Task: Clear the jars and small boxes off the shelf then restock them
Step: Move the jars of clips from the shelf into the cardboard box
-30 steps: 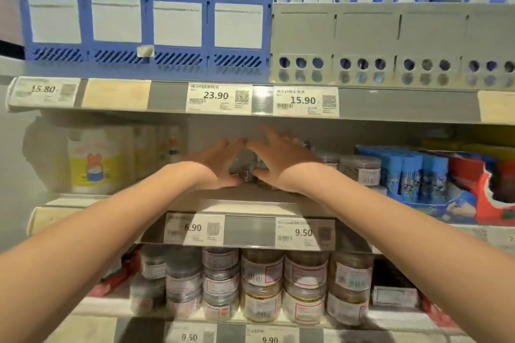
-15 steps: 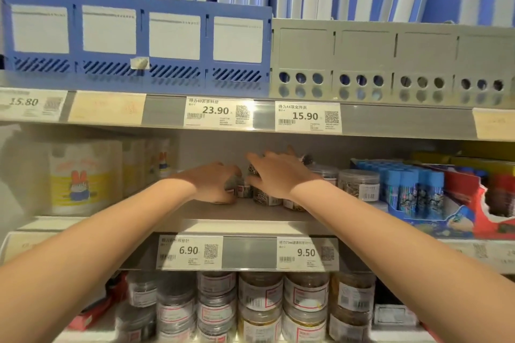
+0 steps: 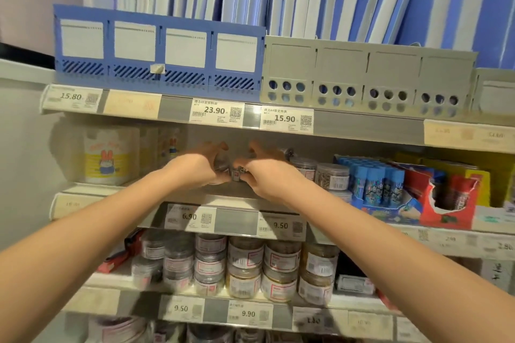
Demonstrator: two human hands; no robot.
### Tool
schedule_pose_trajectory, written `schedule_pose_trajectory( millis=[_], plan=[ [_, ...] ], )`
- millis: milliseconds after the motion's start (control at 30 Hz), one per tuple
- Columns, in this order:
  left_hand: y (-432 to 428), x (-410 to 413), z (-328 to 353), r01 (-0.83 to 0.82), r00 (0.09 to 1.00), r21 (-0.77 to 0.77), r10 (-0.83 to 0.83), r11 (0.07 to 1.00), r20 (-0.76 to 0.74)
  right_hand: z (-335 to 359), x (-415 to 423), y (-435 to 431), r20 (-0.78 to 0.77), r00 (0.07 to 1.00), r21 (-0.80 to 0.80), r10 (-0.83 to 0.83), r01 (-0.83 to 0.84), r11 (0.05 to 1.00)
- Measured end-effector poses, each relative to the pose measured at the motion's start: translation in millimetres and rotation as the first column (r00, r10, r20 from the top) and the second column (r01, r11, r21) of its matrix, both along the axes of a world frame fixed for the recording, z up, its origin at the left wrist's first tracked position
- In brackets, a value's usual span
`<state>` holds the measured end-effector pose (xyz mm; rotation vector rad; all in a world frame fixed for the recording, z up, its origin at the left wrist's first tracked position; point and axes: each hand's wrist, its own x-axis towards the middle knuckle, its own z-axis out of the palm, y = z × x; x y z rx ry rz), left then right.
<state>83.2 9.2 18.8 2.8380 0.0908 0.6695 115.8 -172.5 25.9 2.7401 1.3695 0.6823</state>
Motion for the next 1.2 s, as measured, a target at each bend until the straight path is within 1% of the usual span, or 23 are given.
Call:
schedule_pose_trajectory(
  millis=[33, 167, 300, 367, 467, 633, 767, 900, 1067, 1200],
  plan=[
    [-4.0, -8.9, -0.4, -0.007, 1.000, -0.001, 0.008, 1.000, 0.029, -0.2, -5.3, -3.4, -0.007, 1.000, 0.008, 0.013, -0.013, 1.000],
    [-23.3, -51.6, 1.2, -0.061, 0.985, 0.079, 0.047, 0.995, 0.165, 4.8, -32.3, -20.9, 0.079, 0.997, -0.010, 0.020, -0.019, 1.000],
    [-37.1, -102.3, -1.0, -0.050, 0.956, 0.062, 0.030, 0.997, 0.293, 8.2, -63.2, -38.5, 0.127, 0.990, 0.038, 0.055, -0.061, 0.997],
    [-44.1, -130.4, -7.2, -0.071, 0.949, 0.061, 0.049, 0.996, 0.312, 3.5, -81.3, -45.9, 0.128, 0.985, 0.070, 0.113, -0.123, 0.990],
    [-52.1, -170.4, -25.0, -0.119, 0.955, 0.083, 0.091, 0.990, 0.284, -18.9, -109.6, -51.1, 0.129, 0.971, 0.091, 0.201, -0.214, 0.973],
    [-58.1, -231.5, -55.3, -0.225, 0.952, 0.107, 0.194, 0.969, 0.238, -62.6, -147.8, -51.0, 0.109, 0.935, 0.013, 0.337, -0.340, 0.940],
    [-55.2, -275.0, -72.2, -0.295, 0.945, 0.150, 0.265, 0.944, 0.193, -82.2, -168.2, -34.4, 0.097, 0.902, 0.014, 0.420, -0.424, 0.906],
    [-38.6, -316.1, -92.0, -0.373, 0.927, 0.195, 0.354, 0.907, 0.126, -95.5, -192.2, -7.1, 0.077, 0.871, -0.023, 0.485, -0.485, 0.874],
    [-9.8, -377.1, -116.5, -0.470, 0.881, 0.192, 0.470, 0.861, 0.049, -114.9, -231.5, 46.0, 0.040, 0.795, -0.118, 0.606, -0.598, 0.793],
    [16.1, -434.6, -134.5, -0.572, 0.810, 0.209, 0.587, 0.793, -0.009, -136.6, -272.0, 95.6, 0.019, 0.690, -0.117, 0.723, -0.717, 0.687]
  ],
)
